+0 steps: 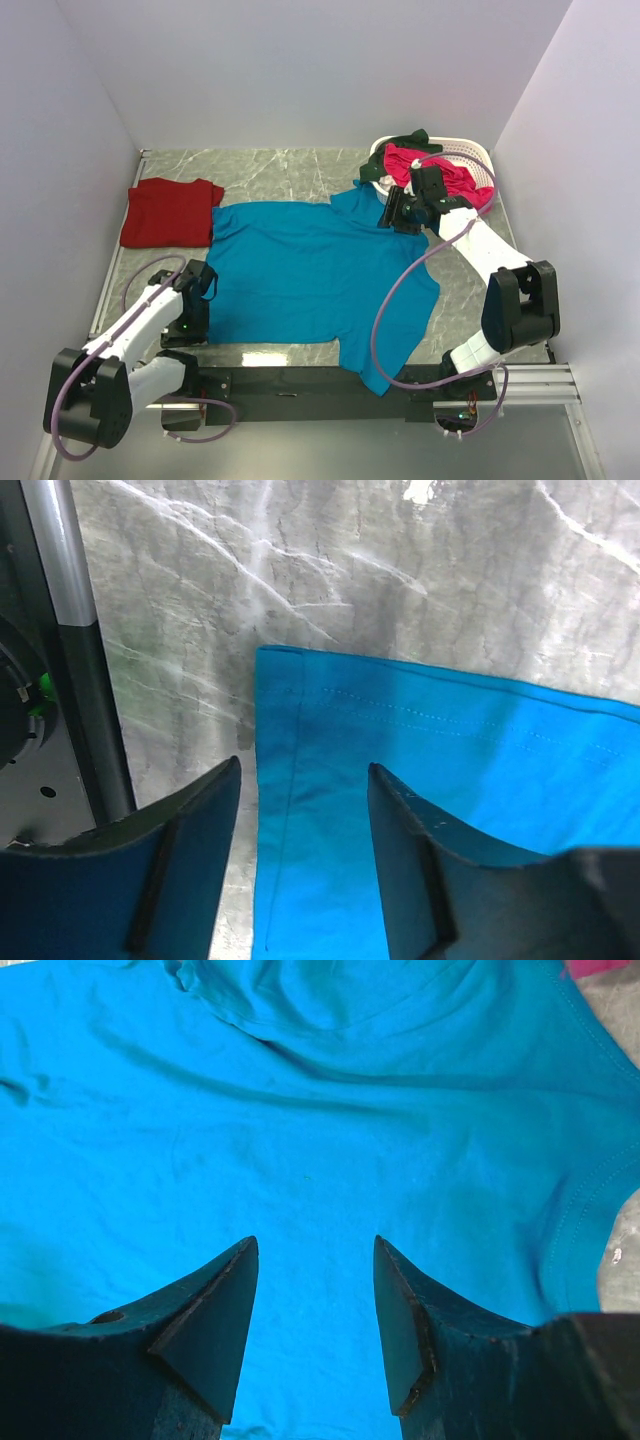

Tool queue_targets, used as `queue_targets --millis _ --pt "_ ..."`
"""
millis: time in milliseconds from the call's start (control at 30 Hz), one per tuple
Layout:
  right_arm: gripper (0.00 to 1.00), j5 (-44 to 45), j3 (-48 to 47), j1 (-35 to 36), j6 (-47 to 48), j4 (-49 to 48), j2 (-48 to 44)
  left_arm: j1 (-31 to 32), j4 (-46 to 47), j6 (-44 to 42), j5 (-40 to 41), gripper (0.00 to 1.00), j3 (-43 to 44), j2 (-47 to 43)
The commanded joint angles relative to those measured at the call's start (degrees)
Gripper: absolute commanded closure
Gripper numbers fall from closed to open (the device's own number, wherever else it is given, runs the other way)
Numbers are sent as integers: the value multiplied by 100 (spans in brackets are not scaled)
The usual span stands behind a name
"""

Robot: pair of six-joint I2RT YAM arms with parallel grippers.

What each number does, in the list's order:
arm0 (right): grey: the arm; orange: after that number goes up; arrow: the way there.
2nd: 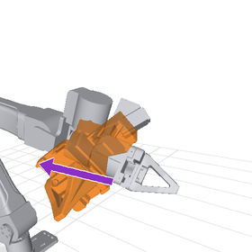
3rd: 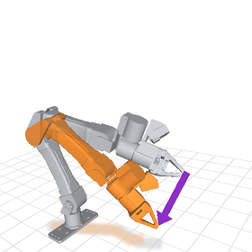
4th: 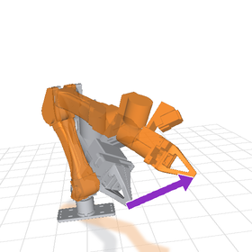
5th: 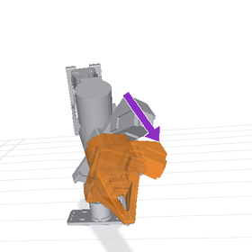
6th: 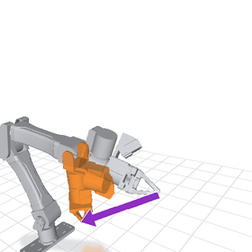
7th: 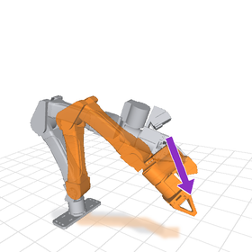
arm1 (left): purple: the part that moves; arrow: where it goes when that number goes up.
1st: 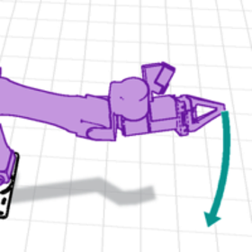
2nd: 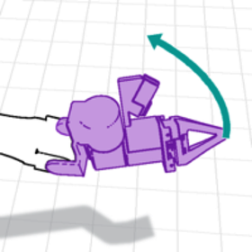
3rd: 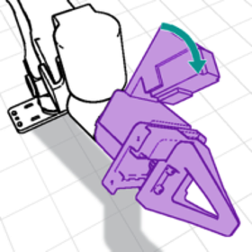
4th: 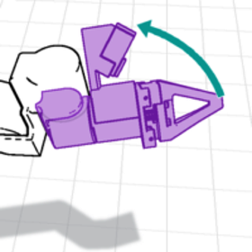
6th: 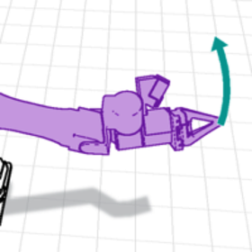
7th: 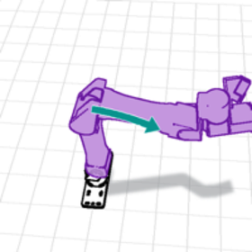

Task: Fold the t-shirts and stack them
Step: Flatten the tshirt out

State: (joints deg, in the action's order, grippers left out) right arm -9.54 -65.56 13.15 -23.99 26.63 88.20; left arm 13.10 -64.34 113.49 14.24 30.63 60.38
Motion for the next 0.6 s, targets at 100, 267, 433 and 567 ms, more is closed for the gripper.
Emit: queue_targets --millis 100,267,433,567 --pt "43 -65 -150 30 43 -115 -128 -1 -88 551 167 50 189 123" --pt "43 -118 16 48 -18 -79 -216 -1 53 349 298 63 136 272" --pt "43 -39 122 127 -45 8 -277 8 202 51 448 78 92 264" --pt "43 57 114 232 -53 105 -277 8 351 -178 501 95 31 202"
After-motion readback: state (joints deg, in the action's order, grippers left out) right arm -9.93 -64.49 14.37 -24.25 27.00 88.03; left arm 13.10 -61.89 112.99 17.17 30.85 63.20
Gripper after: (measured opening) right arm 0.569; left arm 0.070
